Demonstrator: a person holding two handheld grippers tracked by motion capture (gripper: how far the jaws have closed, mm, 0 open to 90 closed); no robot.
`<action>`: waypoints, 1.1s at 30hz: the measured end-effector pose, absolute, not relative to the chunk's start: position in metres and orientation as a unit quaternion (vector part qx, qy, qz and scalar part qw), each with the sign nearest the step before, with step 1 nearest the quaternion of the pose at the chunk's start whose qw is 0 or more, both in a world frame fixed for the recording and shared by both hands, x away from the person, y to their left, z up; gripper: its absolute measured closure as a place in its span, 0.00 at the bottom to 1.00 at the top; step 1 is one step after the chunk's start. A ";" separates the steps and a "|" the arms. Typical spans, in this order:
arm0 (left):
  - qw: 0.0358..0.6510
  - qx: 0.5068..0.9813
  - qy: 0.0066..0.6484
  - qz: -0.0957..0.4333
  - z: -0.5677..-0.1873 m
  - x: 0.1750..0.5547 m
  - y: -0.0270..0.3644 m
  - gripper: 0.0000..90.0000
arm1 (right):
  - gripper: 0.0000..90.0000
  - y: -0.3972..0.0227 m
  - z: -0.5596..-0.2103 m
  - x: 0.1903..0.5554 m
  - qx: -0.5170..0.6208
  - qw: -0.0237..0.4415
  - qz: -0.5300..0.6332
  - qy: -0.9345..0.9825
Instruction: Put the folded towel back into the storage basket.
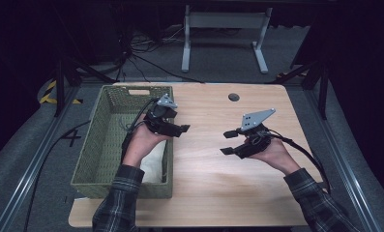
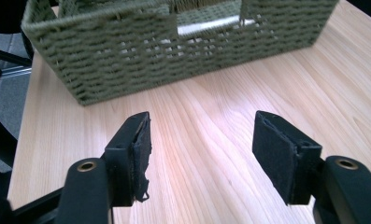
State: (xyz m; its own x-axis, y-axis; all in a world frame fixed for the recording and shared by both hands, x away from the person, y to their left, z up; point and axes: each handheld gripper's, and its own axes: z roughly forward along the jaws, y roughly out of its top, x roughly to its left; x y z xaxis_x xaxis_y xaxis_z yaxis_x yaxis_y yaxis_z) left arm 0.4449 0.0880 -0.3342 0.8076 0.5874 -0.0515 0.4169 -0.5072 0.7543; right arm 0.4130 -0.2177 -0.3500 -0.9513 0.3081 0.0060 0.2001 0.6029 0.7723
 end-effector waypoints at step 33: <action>0.339 0.910 0.226 0.082 -0.408 0.368 -0.035 0.27 | 0.40 -0.299 -0.419 0.387 0.202 0.058 0.383 0.899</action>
